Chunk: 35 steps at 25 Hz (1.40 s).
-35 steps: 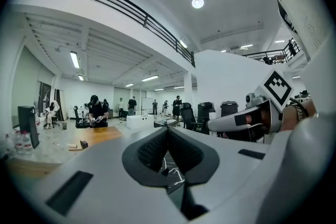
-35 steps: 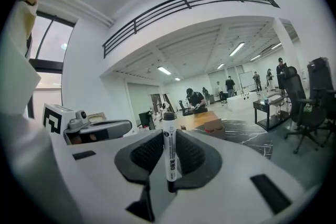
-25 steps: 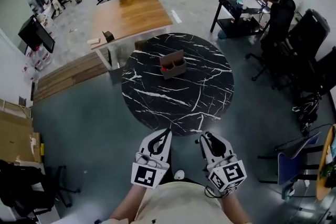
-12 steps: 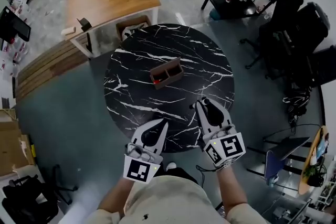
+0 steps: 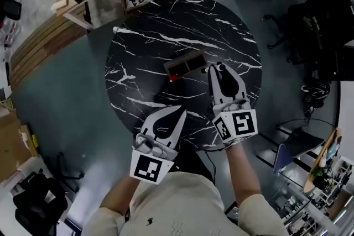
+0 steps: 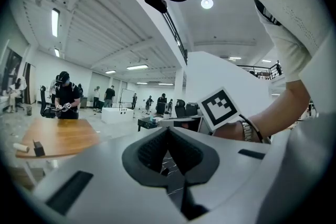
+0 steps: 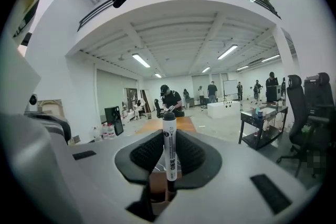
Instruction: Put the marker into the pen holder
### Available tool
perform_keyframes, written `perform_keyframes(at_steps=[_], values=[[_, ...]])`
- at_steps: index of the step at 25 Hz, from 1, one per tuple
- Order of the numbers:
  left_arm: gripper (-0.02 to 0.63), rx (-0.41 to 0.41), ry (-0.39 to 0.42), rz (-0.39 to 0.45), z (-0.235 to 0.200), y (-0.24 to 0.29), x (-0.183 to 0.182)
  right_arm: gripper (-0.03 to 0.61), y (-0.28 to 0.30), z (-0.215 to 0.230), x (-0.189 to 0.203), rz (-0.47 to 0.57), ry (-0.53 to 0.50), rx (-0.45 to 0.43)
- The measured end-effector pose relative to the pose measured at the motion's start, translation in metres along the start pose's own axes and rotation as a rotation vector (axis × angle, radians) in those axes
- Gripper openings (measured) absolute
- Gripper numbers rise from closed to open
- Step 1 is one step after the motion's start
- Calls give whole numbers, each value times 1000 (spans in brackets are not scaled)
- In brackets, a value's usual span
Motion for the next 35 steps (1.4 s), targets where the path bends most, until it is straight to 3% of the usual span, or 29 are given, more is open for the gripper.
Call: perform_keyframes(at_steps=[5,13,18,23,26,30,33,35], values=[[11,-2,-16,-17,-23,15,12,87,38,19,43,-42,84,75],[9,-59,-110,-24,-50,23,28,87,68,31,104,-128,62,91],[11,-60,-111,-32,-57,23,33,87,77,30,128,-195,35,88],[9,-74,-121,-58,-62,20,40,89,83,32,147,-298,76,98],[9,-71,-129,-60,-60,20,40,89,79,31,141,-299,51,109],[9,-57,-112,-41,-51,19,33,89,61,29,101,-203,9,124],[9,-46,-100,-44,-42,16,27,86,43,18,64,-156,56,6],[9,-37,-91,-36,-36,13,18,19,24,8,36,-102,93,-35]])
Point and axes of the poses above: the fingertips, and each gripper's own axes: y forward along the fingers, z to its right, x out of its underside, the point moved 7 cm from there along -y, backward along the fingers, and after that the axes turned 2 degrees about y, right-handed, at the moved point
